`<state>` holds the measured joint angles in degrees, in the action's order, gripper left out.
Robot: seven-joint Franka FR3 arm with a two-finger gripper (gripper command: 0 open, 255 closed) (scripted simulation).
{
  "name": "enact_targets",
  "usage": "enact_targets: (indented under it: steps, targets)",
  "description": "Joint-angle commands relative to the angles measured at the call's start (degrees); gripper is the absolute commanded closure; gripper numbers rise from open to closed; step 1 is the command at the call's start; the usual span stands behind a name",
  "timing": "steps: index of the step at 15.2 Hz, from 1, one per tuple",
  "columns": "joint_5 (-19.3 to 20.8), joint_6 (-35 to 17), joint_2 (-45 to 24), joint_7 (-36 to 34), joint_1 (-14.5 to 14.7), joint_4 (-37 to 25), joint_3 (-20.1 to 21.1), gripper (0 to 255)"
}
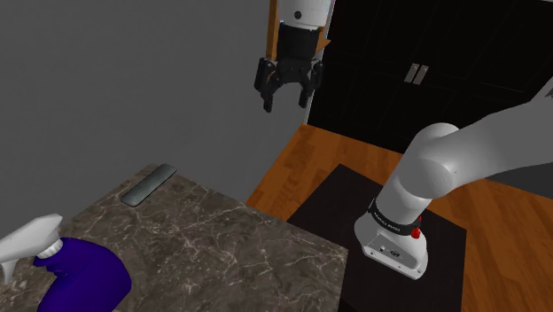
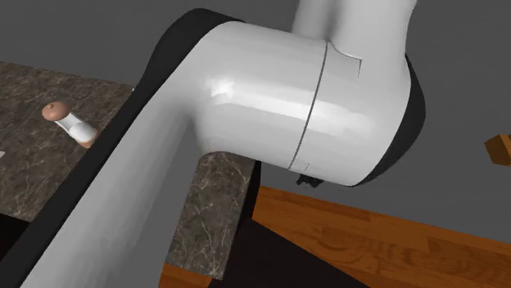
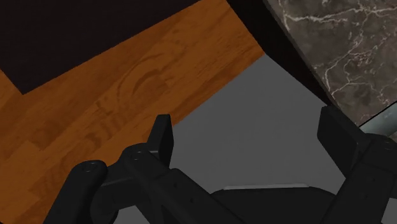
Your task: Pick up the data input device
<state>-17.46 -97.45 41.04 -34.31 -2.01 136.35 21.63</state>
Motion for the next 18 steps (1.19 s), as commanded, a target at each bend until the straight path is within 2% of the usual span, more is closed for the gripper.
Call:
enact_targets:
  steps: [1,6,11,13,15,17,18]
  targets:
    - [-1.08,-2.67,-2.17,-4.93,-0.72,-0.34,3.35,0]
    - [-1.73,-9.73,-10.23,-17.37,-3.69,-3.15,12.43,0]
    - [2.12,-16.46,-21.18,-31.45,-8.55,-8.2,22.22,0]
    - [5.65,-18.85,-26.64,-38.06,-10.96,-10.8,26.41,0]
    - [10.96,-20.86,-33.1,-45.65,-13.15,-13.76,30.43,0]
    - [18.29,-22.1,-40.76,-54.36,-14.26,-17.16,33.52,0]
    - [22.44,-22.28,-44.88,-58.89,-13.92,-19.06,34.23,0]
